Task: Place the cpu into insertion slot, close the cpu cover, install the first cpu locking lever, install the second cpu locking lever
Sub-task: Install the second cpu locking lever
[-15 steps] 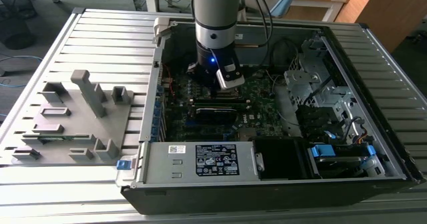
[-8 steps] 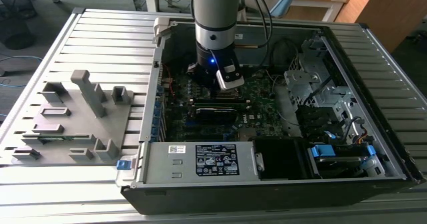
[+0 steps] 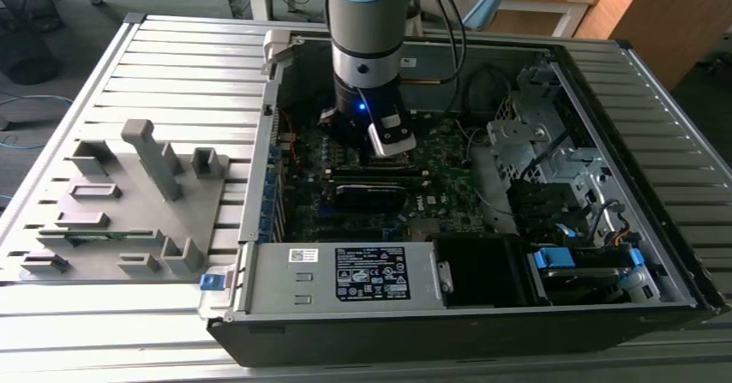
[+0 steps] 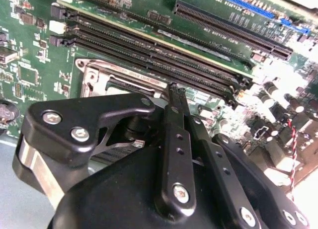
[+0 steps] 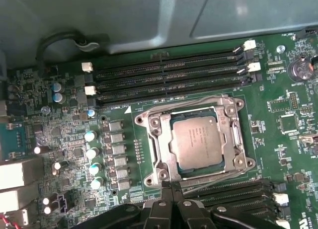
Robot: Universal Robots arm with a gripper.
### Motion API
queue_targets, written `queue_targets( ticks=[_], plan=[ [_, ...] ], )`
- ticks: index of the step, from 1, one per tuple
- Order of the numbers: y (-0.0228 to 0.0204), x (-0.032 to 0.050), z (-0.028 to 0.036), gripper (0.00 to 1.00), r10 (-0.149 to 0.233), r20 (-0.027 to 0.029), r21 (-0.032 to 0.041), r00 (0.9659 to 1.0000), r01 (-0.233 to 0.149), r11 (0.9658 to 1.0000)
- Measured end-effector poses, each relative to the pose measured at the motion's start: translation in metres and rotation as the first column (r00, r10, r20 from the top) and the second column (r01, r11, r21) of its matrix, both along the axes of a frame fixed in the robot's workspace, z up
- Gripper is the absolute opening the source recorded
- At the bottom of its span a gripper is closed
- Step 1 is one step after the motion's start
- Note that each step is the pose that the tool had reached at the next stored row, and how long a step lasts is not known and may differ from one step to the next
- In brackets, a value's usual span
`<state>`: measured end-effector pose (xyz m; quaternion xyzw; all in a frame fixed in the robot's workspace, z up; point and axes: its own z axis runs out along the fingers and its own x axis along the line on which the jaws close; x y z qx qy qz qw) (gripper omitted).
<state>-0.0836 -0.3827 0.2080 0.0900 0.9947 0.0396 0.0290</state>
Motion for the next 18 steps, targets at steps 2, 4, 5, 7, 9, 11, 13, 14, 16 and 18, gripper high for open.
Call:
queue_targets(
  ticks=[2,4,5,7,9,11,13,14,16,18],
  plan=[
    [-0.0016,-0.0009,-0.0007,0.10,0.000,0.0001,0.0005,1.0000,0.000,1.0000],
    [-0.0036,-0.0011,-0.0008,0.10,0.000,0.0000,0.0015,1.0000,0.000,1.0000],
    [-0.0044,-0.0011,-0.0008,0.10,0.000,0.0001,0.0021,1.0000,0.000,1.0000],
    [-0.0057,-0.0011,-0.0007,0.10,0.000,0.0001,0.0046,1.0000,0.000,1.0000],
    [-0.0072,-0.0011,-0.0007,0.10,0.000,0.0001,0.0086,1.0000,0.000,1.0000],
    [-0.0086,-0.0011,-0.0006,0.10,0.000,0.0000,0.0144,1.0000,0.000,0.9999],
    [-0.0097,-0.0011,-0.0006,0.10,0.000,0.0000,0.0241,1.0000,0.000,0.9997],
    [-0.0101,-0.0012,-0.0006,0.10,0.000,0.0000,0.0333,1.0000,0.000,0.9994],
    [-0.0110,-0.0012,-0.0006,0.10,0.000,0.0011,0.0689,1.0000,0.000,0.9976],
    [-0.0121,-0.0013,-0.0006,0.10,0.000,0.0012,0.0779,1.0000,0.000,0.9970]
  ],
)
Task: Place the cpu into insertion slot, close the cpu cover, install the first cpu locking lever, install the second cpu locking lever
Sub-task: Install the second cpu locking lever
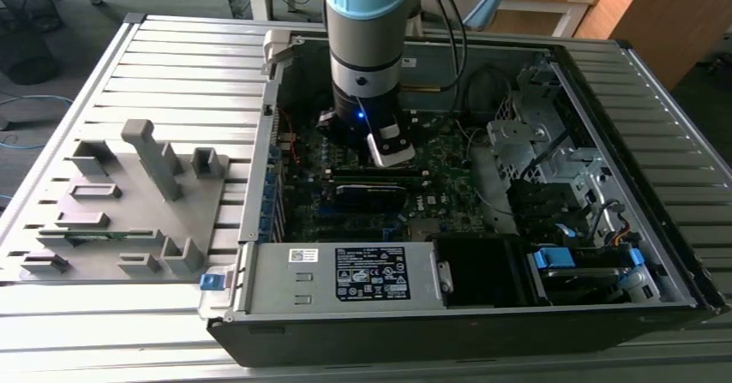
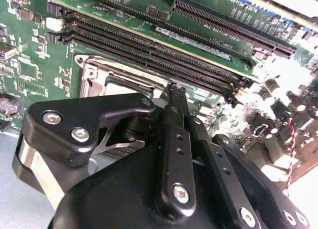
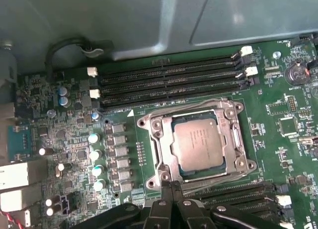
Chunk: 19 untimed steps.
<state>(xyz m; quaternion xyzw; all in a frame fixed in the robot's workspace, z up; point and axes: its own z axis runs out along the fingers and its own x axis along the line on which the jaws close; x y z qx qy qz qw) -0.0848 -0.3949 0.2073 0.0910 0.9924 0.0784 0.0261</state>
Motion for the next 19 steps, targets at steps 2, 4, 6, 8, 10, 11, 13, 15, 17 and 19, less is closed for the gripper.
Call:
queue_targets(
  ticks=[2,4,6,8,10,11,13,15,17,19],
  plan=[
    [-0.0016,-0.0001,-0.0001,0.10,0.000,-0.0001,0.0003,1.0000,0.000,1.0000],
    [-0.0034,-0.0002,0.0000,0.10,0.000,-0.0001,0.0003,1.0000,0.000,1.0000],
    [-0.0053,-0.0002,-0.0001,0.10,0.000,0.0000,0.0020,1.0000,0.000,1.0000],
    [-0.0082,-0.0002,0.0000,0.10,0.000,-0.0001,0.0045,1.0000,0.000,1.0000],
    [-0.0106,-0.0003,0.0000,0.10,0.000,0.0000,0.0066,1.0000,0.000,1.0000],
    [-0.0112,-0.0007,0.0000,0.10,0.000,0.0006,0.0089,1.0000,0.000,1.0000],
    [-0.0121,-0.0018,-0.0003,0.10,0.000,0.0039,0.0240,1.0000,0.000,0.9997],
    [-0.0131,-0.0029,-0.0005,0.10,0.000,0.0067,0.0379,1.0000,0.000,0.9993],
    [-0.0140,-0.0037,-0.0008,0.10,0.000,0.0086,0.0460,1.0000,0.000,0.9989],
    [-0.0145,-0.0042,-0.0012,0.10,0.000,0.0097,0.0497,1.0000,0.000,0.9988]
  ],
)
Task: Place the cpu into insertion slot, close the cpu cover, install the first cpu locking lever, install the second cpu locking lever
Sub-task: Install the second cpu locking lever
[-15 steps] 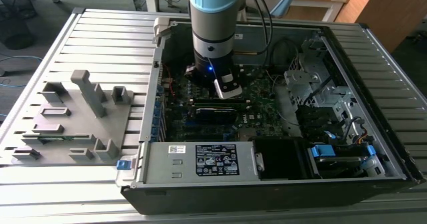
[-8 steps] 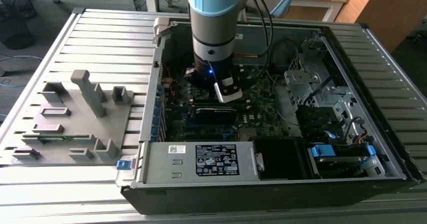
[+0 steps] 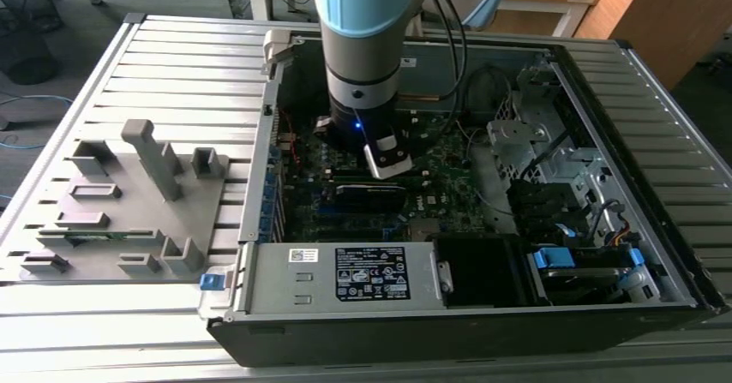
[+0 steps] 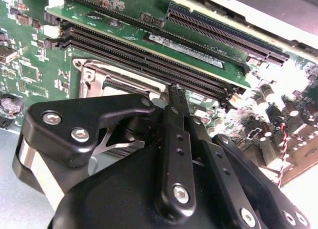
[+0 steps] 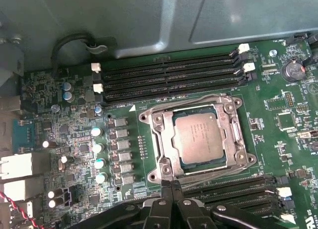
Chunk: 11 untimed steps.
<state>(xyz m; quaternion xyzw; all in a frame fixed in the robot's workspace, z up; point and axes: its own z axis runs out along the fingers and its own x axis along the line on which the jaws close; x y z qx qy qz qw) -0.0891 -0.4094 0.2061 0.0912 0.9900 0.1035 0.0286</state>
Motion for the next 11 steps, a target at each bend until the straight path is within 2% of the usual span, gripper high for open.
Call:
queue_targets(
  ticks=[5,11],
  plan=[
    [0.0000,-0.0006,-0.0028,0.10,0.000,0.0012,0.0101,1.0000,0.000,0.9999],
    [0.0000,-0.0012,-0.0070,0.10,0.000,0.0015,0.0176,1.0000,0.000,0.9998]
  ],
)
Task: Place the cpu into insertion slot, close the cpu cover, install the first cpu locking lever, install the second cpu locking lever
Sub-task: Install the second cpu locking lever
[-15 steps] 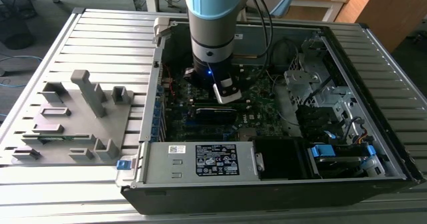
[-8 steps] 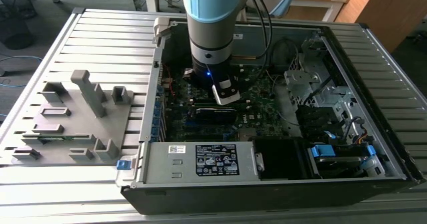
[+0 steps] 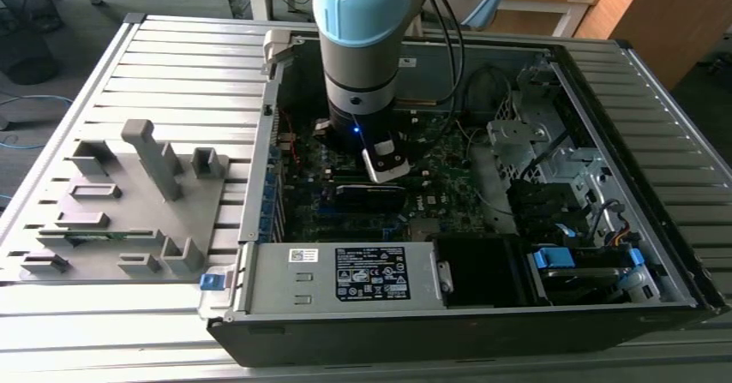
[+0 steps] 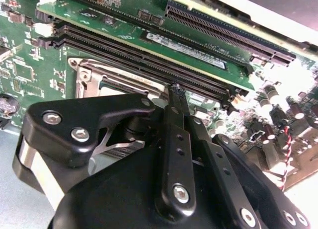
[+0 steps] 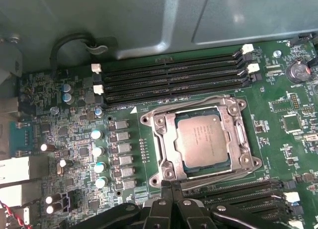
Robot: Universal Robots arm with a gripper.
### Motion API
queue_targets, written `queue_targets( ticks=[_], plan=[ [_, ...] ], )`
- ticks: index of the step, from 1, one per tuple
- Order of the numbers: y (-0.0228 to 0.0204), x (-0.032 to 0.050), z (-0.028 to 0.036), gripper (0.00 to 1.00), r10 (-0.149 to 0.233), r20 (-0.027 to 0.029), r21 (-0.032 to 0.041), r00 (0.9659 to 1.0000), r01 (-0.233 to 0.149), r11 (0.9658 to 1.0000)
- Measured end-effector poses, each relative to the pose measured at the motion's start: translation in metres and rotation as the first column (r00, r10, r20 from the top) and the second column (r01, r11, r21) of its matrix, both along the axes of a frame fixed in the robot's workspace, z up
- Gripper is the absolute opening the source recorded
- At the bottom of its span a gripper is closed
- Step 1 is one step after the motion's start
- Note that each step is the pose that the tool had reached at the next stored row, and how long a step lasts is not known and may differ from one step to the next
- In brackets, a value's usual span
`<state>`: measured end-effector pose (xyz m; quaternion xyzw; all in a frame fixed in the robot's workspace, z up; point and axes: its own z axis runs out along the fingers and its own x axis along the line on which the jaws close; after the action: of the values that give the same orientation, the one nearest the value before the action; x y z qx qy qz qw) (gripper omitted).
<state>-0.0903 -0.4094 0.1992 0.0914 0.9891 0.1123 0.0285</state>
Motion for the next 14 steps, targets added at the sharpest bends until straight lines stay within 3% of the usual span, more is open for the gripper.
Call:
queue_targets(
  ticks=[4,14],
  plan=[
    [0.0004,-0.0005,-0.0012,0.10,0.000,0.0001,0.0031,1.0000,0.000,1.0000],
    [0.0024,-0.0051,-0.0049,0.10,0.000,0.0011,0.0192,1.0000,0.000,0.9998]
  ],
)
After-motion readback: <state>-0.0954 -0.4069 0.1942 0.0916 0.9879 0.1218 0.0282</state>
